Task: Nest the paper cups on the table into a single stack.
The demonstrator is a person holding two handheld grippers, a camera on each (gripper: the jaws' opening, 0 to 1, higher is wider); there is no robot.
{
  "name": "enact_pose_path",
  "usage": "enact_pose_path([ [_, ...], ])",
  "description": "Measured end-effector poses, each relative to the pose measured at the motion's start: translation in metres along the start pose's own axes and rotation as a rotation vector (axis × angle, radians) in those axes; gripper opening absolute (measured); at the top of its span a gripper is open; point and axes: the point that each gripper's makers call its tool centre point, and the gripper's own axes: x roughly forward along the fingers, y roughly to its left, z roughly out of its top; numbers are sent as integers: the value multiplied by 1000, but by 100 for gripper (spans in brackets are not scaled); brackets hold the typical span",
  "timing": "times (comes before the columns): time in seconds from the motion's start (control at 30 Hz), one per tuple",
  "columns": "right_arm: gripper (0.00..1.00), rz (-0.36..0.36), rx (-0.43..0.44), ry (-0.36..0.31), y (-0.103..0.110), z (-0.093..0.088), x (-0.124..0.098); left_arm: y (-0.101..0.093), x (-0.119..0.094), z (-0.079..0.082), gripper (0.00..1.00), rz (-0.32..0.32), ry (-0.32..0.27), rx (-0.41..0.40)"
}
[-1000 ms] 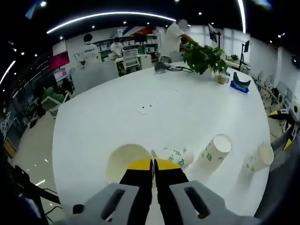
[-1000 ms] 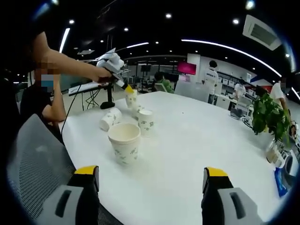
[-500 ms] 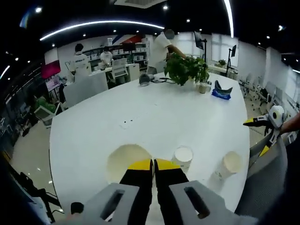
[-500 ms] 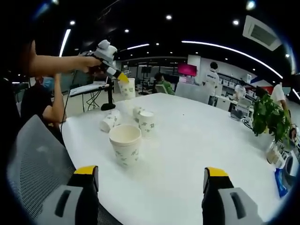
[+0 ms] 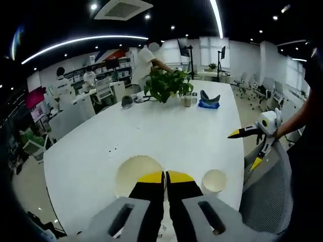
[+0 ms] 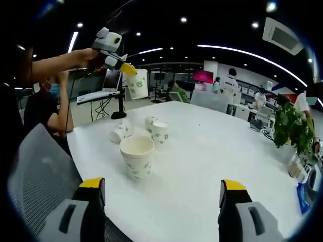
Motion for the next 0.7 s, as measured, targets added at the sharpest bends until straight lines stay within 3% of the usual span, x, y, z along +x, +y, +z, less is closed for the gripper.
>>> enact_pose_path([
  [0.33, 95, -6, -2, -6, 1, 3, -1, -29, 8, 7, 0, -80, 7, 50],
  [0.47, 95, -12, -2, -4, 0, 3, -1, -51, 14, 9, 0, -131, -7, 80],
  [0.53, 95, -12, -4, -3, 1, 3, -1, -71, 18, 13, 0, -153, -11, 100],
  [0.7, 95, -13, -7, -2, 0, 2, -1, -100, 28, 8, 0, -208, -24, 132],
])
